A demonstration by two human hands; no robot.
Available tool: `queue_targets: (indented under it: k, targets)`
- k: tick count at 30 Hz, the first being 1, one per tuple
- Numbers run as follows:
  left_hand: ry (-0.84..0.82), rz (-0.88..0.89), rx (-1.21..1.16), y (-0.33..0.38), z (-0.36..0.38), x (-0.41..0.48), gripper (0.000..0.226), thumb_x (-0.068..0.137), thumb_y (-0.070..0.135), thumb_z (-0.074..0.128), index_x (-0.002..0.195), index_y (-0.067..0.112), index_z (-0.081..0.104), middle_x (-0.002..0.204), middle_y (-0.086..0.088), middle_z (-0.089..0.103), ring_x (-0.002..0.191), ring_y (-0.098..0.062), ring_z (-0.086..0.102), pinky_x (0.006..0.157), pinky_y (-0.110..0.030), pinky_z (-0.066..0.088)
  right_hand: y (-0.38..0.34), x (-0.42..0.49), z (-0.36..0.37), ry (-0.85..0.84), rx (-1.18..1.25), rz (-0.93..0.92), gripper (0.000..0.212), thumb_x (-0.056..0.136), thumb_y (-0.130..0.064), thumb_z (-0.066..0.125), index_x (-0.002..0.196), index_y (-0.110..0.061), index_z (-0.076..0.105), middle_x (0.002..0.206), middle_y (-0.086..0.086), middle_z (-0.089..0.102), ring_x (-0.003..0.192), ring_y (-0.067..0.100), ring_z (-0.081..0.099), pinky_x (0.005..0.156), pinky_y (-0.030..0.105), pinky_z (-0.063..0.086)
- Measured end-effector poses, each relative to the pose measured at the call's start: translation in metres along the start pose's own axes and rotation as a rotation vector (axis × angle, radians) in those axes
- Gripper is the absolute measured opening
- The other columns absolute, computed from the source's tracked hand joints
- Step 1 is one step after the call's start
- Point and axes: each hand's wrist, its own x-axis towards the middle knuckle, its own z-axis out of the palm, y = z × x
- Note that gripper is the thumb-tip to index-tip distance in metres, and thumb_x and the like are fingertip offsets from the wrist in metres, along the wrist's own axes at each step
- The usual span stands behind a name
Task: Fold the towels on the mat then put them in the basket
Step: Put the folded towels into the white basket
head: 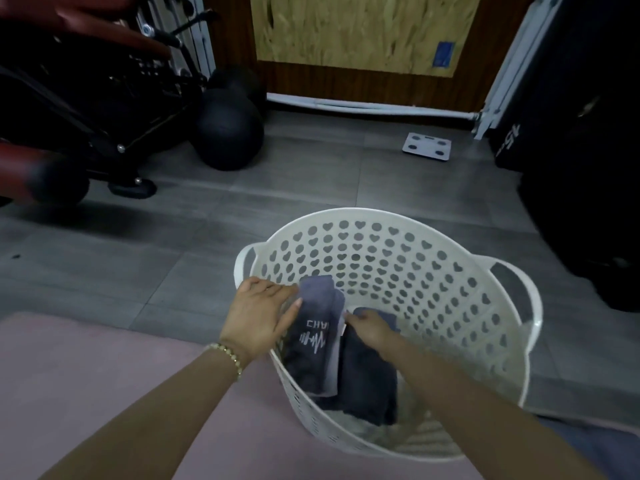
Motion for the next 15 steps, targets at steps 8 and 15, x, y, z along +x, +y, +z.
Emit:
queue_targets:
  k: [8,15]
  targets:
    - [-0.079,0.063,0.029,0.054,-0.025,0.017,0.093,0.073,0.068,-0.01,0.141,0.027,0.038,0.137,0.004,0.052,0.129,-0.015,0.042,0.11,-0.031,0.018,-0.017,-0.13,-0.161,0.332,-0.252,-0.356,0.064,0.09,-0.039,0.059,0.144,-0.016,0.034,0.148,0.002,0.037,0.132,0.021,0.041,0.106,0.033,0.037]
    - [0.008,0.251,-0.283,0.211,-0.034,0.054,0.077,0.082,0.064,0.012,0.142,0.022,0.037,0.142,0.001,0.046,0.132,-0.017,0.036,0.108,-0.027,0.016,0.062,-0.214,-0.279,0.662,-0.303,-0.31,0.064,0.091,-0.04,0.057,0.145,-0.017,0.032,0.152,0.002,0.027,0.136,0.021,0.035,0.104,0.023,0.027]
